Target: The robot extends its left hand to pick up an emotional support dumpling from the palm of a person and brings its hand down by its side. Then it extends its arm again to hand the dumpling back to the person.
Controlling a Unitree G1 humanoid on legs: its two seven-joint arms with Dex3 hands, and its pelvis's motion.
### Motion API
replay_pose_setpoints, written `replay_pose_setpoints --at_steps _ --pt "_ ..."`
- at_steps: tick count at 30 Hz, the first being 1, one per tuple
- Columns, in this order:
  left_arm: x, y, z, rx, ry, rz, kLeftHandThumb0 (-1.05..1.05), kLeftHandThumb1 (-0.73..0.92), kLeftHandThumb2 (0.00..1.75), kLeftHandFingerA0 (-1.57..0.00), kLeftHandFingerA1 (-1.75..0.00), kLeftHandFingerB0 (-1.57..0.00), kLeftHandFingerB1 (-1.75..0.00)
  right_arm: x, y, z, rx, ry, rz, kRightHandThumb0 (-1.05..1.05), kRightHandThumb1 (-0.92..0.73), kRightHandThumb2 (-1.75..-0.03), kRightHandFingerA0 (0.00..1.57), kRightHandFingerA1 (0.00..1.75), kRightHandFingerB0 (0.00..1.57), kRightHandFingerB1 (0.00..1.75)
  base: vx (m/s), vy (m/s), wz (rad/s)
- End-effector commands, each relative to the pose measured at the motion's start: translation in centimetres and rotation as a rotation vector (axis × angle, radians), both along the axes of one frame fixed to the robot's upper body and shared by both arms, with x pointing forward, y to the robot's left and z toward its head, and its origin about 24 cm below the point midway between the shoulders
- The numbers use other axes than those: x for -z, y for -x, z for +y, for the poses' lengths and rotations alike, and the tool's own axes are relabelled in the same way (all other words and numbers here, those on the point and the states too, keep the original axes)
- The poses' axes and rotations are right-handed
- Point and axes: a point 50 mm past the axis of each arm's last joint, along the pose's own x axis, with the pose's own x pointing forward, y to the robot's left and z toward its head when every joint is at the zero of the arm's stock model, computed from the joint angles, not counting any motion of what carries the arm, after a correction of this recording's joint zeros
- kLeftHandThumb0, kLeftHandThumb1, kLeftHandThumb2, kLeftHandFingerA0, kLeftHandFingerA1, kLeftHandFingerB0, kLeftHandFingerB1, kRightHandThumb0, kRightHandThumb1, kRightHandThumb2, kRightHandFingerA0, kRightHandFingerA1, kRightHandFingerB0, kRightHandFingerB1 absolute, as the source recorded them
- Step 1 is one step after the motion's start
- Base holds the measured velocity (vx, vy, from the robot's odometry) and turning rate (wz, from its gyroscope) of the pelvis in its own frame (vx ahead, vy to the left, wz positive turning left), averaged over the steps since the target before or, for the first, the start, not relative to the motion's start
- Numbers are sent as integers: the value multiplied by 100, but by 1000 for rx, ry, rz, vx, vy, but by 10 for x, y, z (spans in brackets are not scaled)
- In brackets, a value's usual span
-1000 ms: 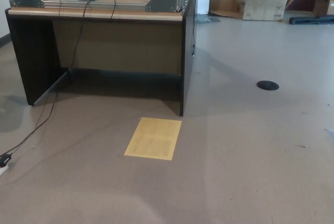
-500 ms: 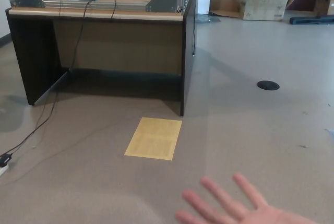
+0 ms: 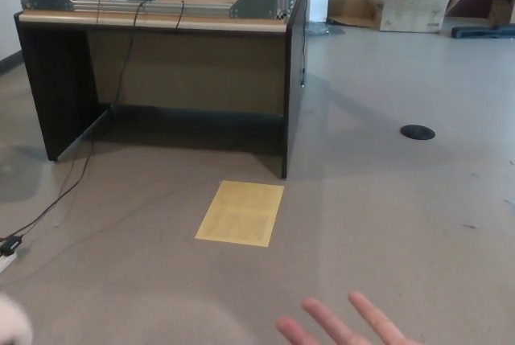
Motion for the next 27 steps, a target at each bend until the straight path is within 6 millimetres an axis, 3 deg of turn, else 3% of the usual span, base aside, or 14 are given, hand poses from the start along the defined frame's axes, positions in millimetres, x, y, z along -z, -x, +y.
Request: replay_pose_setpoints --at_steps 1,3,4,7,8,9,12,13,14,17,18,20,21,27 --pt "-192 -12 -54 282 -274 -508 -15 82 65 -95 -126 -87 -84 -3 0 -7 29 12 -15 -38 -59 -58 82 51 71 46 0 0 0" --pt "-228 -13 -91 428 -337 -559 -18 77 67 -94 -129 -87 -82 -5 -3 -7 29 7 -12 -37 -59 -58 82 51 70 45 0 0 0" --pt "-240 -12 -107 467 -385 -579 -14 71 72 -99 -129 -88 -91 -6 -4 -6 27 8 -14 -37 -59 -58 82 51 70 45 0 0 0" --pt "-252 -10 -124 499 -444 -595 -14 71 72 -99 -129 -88 -91 -7 -5 -6 25 12 -19 -37 -59 -58 82 51 70 45 0 0 2" --pt "-258 -12 -142 553 -490 -592 -17 73 65 -85 -132 -89 -81 -7 -5 -6 25 13 -19 -38 -59 -58 82 51 70 45 0 0 0" --pt "-264 -12 -164 617 -553 -588 -17 73 65 -85 -132 -89 -81 -7 -6 -5 24 14 -18 -38 -59 -58 82 51 70 45 0 0 0" --pt "-267 -11 -179 653 -609 -594 -18 73 63 -88 -134 -87 -77 -7 -6 -5 22 17 -16 -39 -59 -59 82 51 70 45 0 0 0" --pt "-269 -9 -201 735 -653 -592 -12 71 69 -91 -132 -87 -79 -7 -6 -5 20 17 -17 -38 -59 -58 82 51 70 45 0 0 0" --pt "-270 -8 -206 755 -661 -589 -12 71 69 -91 -132 -87 -79 -7 -6 -5 20 17 -17 -38 -59 -58 82 51 70 45 0 0 0" --pt "-268 -2 -250 895 -774 -576 -9 68 72 -93 -129 -92 -81 -8 -7 -4 14 20 -13 -39 -60 -58 81 50 69 44 0 0 0" --pt "-267 -2 -252 905 -776 -571 -9 68 72 -93 -129 -92 -81 -8 -7 -4 13 21 -14 -39 -60 -58 81 50 69 44 0 0 0" --pt "-260 0 -265 946 -819 -555 -13 72 68 -85 -141 -89 -83 -8 -7 -4 10 28 -9 -39 -60 -59 79 49 69 44 0 0 0" --pt "-250 3 -281 998 -871 -523 -16 73 69 -79 -154 -84 -98 -9 -7 -4 3 31 -15 -38 -60 -58 80 50 70 45 0 0 0" --pt "-235 9 -300 1062 -955 -470 -20 72 69 -78 -158 -79 -111 -10 -7 -4 -10 29 -20 -40 -60 -58 79 50 71 45 0 0 0"
